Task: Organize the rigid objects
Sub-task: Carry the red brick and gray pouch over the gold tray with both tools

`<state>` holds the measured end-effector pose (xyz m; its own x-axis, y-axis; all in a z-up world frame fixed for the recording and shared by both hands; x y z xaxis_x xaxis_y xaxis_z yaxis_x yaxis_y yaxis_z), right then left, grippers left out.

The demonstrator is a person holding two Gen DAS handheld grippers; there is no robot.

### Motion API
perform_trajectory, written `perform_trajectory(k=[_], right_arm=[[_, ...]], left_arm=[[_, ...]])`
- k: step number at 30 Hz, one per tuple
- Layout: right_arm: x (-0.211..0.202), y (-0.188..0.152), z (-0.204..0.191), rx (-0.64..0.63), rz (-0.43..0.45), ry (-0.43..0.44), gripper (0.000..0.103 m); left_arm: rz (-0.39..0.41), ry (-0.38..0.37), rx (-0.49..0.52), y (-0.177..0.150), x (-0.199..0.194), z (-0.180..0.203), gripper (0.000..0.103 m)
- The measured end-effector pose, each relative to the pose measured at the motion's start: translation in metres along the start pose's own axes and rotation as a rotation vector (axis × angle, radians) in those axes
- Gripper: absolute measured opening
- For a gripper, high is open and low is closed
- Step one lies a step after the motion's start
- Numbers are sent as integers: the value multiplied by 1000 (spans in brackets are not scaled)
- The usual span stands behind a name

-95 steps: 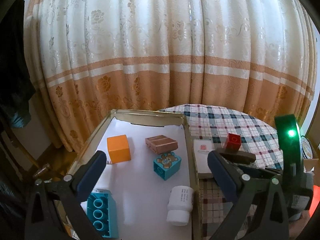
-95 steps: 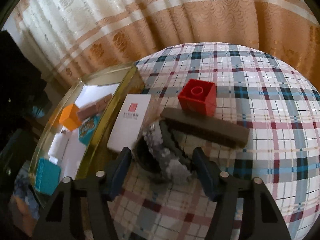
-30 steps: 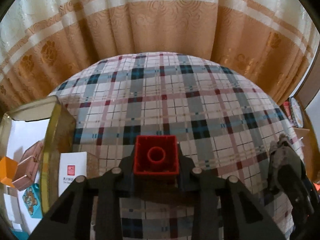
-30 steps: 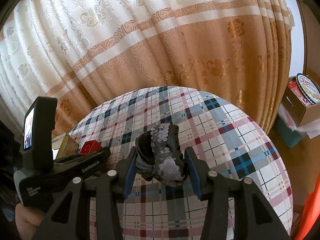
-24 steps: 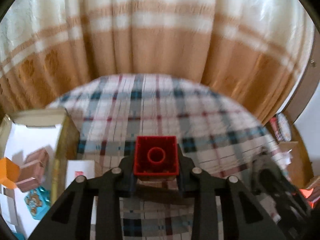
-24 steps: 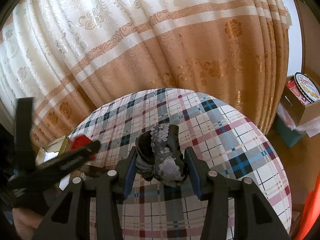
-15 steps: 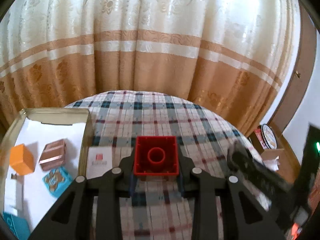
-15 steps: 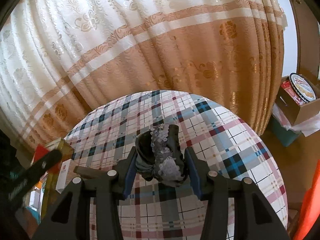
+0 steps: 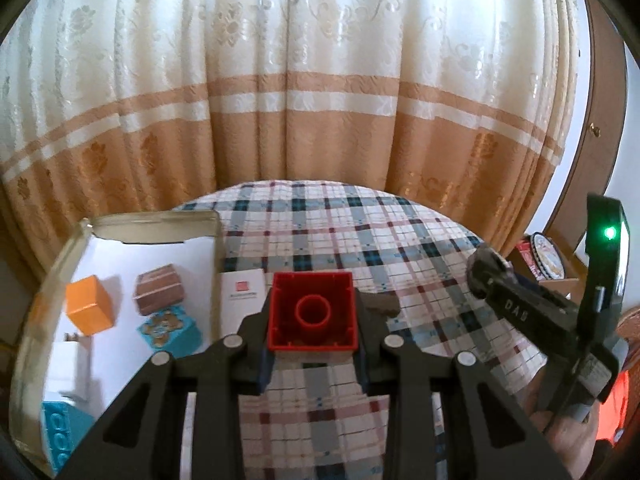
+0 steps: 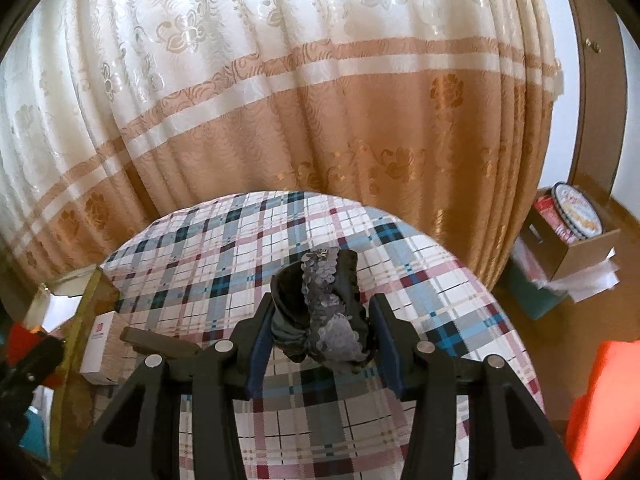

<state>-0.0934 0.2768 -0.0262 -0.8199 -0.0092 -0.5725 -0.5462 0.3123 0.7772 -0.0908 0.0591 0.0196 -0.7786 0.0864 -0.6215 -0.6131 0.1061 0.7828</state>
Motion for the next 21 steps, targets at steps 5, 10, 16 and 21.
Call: perform_trajectory(k=[5,10,16,21], right_arm=[[-2,0,-8,-45,3,-24,49],[-3,-10,-24,-43,-31,12,49],[-13,-19,-65,-73,-33,94,49],[-23,-18,-95,-98,-13,155,50]], left_arm=[[10,32,-12,-1,-8,-17,31],[28,80,-11,-2,-14,-30,31],[34,105,-24,-2,-18,-42,31],[24,119,-50,-1,-20,-56,31]])
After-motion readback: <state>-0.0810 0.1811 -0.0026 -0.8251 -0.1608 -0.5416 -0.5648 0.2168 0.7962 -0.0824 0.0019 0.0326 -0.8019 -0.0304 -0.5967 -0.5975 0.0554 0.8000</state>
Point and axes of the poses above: each gripper's, at about its wrist camera, not at the fingertips, and x roughly the way its jaws point, z to its right, y to its top, the point moved 2 cm from there along x, roughly the way its jaws point, and after that the axes turned 8 degrees about y, right-handed, at the moved point
